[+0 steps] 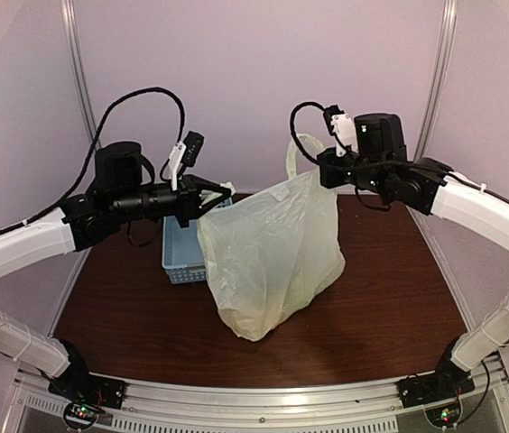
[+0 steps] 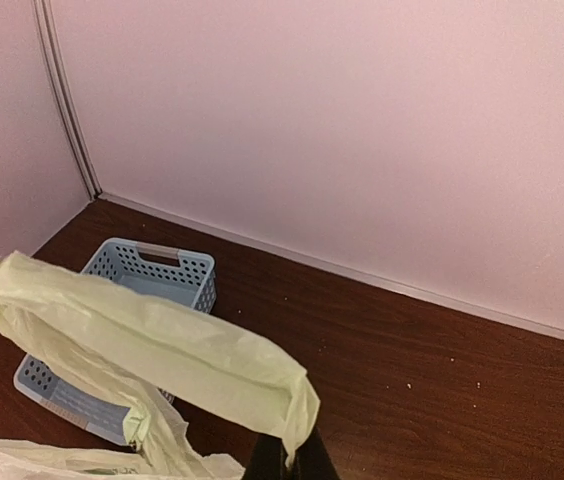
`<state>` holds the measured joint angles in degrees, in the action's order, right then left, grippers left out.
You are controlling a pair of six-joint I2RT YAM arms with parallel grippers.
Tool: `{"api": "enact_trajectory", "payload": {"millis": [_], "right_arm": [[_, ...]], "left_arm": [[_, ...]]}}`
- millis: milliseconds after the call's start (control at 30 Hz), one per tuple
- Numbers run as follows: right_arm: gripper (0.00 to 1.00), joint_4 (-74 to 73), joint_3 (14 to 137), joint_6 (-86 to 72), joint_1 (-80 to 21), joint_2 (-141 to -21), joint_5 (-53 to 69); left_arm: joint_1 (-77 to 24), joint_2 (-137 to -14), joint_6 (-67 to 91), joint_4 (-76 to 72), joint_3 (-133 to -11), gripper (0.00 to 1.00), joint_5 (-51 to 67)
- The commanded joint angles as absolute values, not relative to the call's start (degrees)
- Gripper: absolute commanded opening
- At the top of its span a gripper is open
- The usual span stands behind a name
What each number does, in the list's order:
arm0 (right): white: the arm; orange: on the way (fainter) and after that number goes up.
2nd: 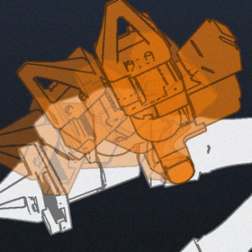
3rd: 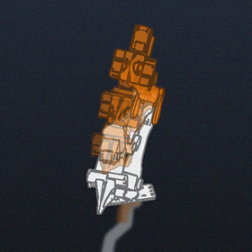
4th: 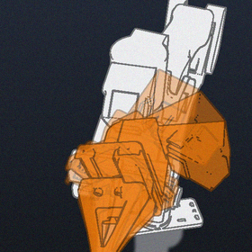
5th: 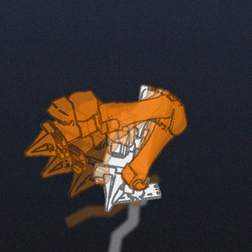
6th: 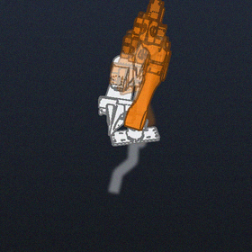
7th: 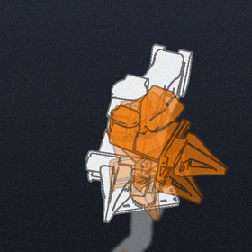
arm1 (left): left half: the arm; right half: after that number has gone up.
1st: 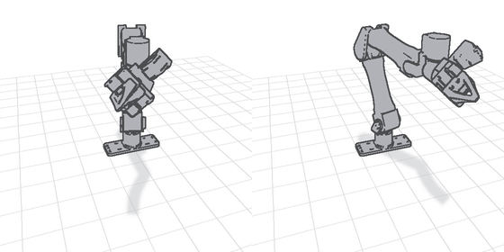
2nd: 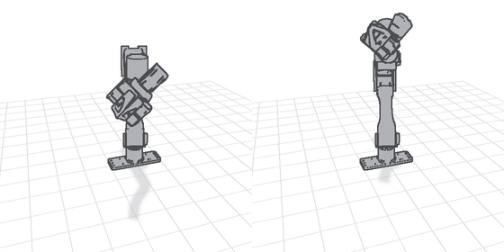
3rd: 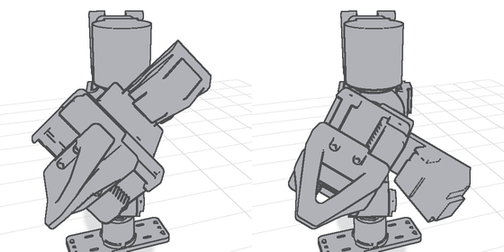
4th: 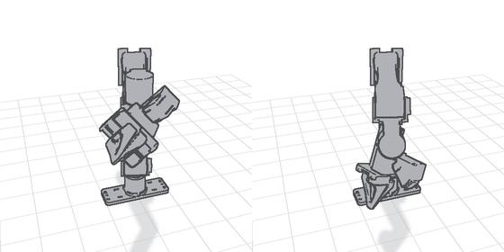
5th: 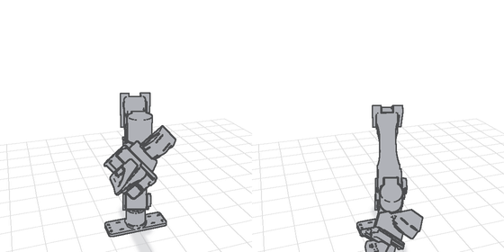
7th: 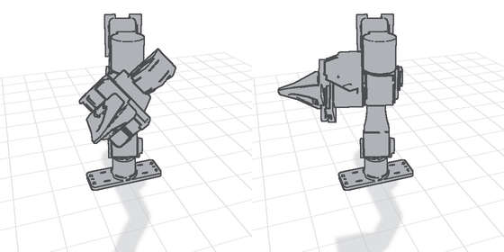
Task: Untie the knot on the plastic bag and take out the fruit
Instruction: Pick up the bag handles from the takeout bag, then pick up the takeout bag from the center of the board, then place the takeout bag at the center of the board.
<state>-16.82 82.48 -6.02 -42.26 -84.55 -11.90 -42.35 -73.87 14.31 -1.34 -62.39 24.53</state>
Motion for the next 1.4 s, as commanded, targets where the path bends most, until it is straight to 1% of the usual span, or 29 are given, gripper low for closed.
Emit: {"api": "enact_trajectory", "payload": {"millis": [0,133,333,500,800,867,900,933,967,1000,1067,1100,1200,1367], "right_arm": [[0.00,-13.5,86.0,-8.6,-39.7,-80.9,-11.1],[0.00,-12.0,85.8,-10.1,-37.8,-79.7,-9.6],[0.00,-11.7,82.7,-13.1,-35.1,-81.3,-6.0],[0.00,-11.7,80.5,-14.5,-33.8,-83.5,-4.0],[0.00,-13.5,80.5,-15.4,-32.8,-86.1,-1.9],[0.08,-14.2,80.4,-15.5,-32.8,-86.1,-1.9],[0.14,-14.4,80.3,-15.5,-32.8,-86.0,-1.7],[0.27,-14.7,80.3,-15.5,-32.7,-85.8,-1.4],[0.39,-14.9,80.2,-15.5,-32.8,-85.7,-1.2],[0.48,-15.3,80.2,-15.6,-32.8,-85.5,-0.9],[0.61,-16.0,80.2,-15.8,-32.8,-84.7,-0.5],[0.65,-16.4,80.0,-15.8,-32.8,-84.2,-0.3],[0.74,-17.7,79.5,-16.3,-32.8,-82.4,-0.2],[0.77,-19.3,77.4,-18.2,-33.3,-78.4,4.0]], "left_arm": [[-41.9,-72.5,12.2,-1.4,-66.4,0.00,25.6],[-41.9,-72.3,12.4,-3.3,-67.2,0.00,30.0],[-42.0,-72.7,13.6,-6.0,-65.9,0.00,35.9],[-42.4,-74.4,15.3,-7.7,-64.3,0.00,38.1],[-43.2,-76.9,17.0,-8.7,-62.7,0.00,39.4],[-43.2,-77.0,17.3,-8.9,-62.2,0.00,39.9],[-43.2,-76.9,17.4,-9.1,-62.0,0.00,40.1],[-43.2,-76.7,17.7,-9.4,-61.7,0.02,40.5],[-43.2,-76.6,17.9,-9.5,-61.6,0.08,40.8],[-43.2,-76.4,18.2,-9.6,-61.5,0.10,41.3],[-43.2,-75.8,18.5,-9.6,-61.4,0.20,41.8],[-43.2,-75.5,18.7,-9.3,-61.6,0.28,41.8],[-43.2,-74.2,19.0,-7.9,-62.1,0.50,41.0],[-42.9,-72.4,19.4,-3.5,-64.6,0.75,36.2]]}}
